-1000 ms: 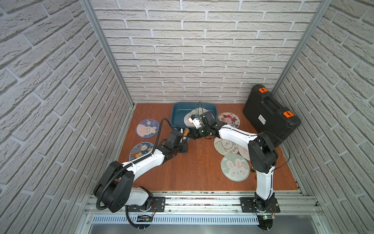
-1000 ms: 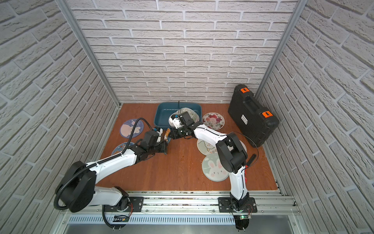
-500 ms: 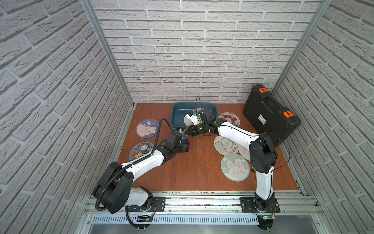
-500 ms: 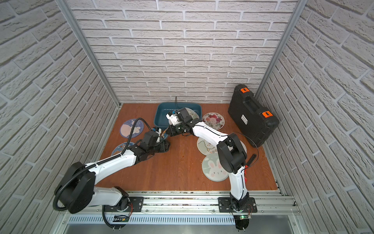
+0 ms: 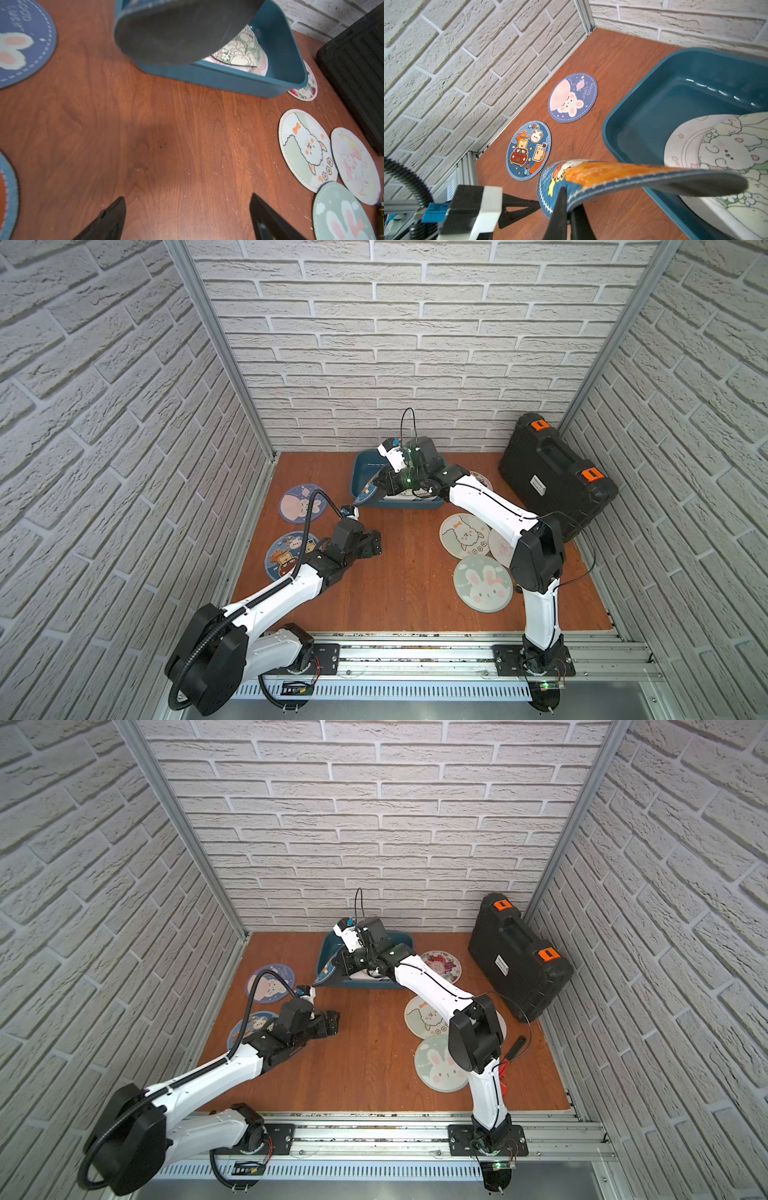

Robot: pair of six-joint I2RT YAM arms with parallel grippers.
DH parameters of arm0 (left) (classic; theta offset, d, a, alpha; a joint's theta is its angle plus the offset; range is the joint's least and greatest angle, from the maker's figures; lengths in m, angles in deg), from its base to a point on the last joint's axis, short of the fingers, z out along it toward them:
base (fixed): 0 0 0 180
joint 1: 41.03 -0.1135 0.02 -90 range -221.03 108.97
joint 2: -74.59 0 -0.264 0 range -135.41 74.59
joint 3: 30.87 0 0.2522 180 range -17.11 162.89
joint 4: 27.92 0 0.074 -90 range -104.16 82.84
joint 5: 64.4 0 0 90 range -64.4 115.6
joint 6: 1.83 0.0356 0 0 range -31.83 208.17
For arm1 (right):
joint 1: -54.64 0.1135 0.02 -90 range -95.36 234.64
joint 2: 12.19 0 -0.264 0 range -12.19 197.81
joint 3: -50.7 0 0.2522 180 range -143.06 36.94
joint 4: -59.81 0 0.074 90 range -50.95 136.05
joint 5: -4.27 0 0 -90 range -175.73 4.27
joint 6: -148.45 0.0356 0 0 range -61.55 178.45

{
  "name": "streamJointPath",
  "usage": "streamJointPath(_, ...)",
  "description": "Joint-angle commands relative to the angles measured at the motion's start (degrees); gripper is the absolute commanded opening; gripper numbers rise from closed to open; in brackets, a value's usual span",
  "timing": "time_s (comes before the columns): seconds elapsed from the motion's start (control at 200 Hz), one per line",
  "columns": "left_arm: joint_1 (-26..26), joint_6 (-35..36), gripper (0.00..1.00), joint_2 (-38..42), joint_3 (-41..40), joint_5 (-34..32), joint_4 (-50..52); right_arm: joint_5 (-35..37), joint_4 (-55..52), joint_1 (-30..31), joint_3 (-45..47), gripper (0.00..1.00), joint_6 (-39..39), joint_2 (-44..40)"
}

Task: Put the coasters into the storage box
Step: Place the coaster in the storage box.

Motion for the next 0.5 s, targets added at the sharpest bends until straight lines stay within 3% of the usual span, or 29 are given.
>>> streamJointPath(0.0,0.1,0.2,0.93,2.8,-1.3,-3.6,1.0,1.5,4.8,-1.6,-3.2,0.06,0.4,1.9)
streamJointPath(0.495,-0.4,0.1,0.93,5.8,-2.2,-5.5,4.8,3.9,4.9,-8.4,-20.2,0.06,-0.3,20.0)
